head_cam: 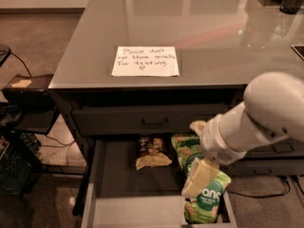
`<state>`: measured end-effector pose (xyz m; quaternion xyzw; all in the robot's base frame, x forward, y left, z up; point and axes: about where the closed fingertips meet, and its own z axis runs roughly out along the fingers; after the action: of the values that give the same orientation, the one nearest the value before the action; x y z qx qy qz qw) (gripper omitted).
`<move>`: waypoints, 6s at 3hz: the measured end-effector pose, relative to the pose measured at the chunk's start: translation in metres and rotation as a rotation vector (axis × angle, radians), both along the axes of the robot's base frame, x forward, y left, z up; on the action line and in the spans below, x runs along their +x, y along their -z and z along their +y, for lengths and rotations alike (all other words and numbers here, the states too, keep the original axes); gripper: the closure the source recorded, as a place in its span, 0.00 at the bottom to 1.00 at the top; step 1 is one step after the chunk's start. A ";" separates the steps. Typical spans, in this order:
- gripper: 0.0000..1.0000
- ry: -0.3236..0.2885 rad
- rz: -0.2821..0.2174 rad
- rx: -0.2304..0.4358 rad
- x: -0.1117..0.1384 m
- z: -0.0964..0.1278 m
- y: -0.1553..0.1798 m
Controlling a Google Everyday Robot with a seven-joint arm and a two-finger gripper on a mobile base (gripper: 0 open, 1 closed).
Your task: Pick brown chip bag from middle drawer and place on counter
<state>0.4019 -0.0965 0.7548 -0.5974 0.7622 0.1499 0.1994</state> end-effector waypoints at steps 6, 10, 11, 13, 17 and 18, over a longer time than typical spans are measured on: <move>0.00 0.026 -0.182 0.075 0.079 0.040 0.163; 0.00 0.050 -0.194 0.164 0.095 0.062 0.266; 0.00 0.038 -0.209 0.180 0.109 0.076 0.291; 0.02 0.046 -0.260 0.150 0.149 0.083 0.327; 0.27 0.119 -0.255 0.039 0.204 0.064 0.376; 0.27 0.135 -0.252 0.017 0.212 0.060 0.381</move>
Offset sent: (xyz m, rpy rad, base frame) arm 0.0047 -0.0081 -0.0363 -0.0413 -0.0307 0.0049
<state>0.6136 -0.0367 0.3735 -0.5573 0.7682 0.0663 0.3081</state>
